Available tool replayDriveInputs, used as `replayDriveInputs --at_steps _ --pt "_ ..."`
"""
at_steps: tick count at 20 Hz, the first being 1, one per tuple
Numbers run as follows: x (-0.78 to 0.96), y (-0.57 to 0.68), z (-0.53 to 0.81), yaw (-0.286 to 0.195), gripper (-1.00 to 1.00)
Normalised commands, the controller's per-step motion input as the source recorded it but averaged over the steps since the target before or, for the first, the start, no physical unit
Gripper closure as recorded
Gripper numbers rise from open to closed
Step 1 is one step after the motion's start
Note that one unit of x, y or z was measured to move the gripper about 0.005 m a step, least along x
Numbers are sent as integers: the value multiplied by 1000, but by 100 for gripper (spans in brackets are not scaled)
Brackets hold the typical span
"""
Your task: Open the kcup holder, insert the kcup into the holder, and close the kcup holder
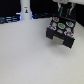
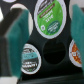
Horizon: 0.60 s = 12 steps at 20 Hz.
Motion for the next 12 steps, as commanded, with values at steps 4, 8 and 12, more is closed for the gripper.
replayDriveInputs --at_steps 4,8,12 --pt "93 60 296 55 -100" --pt "531 -466 255 37 -100" --pt "281 -199 121 24 -100"
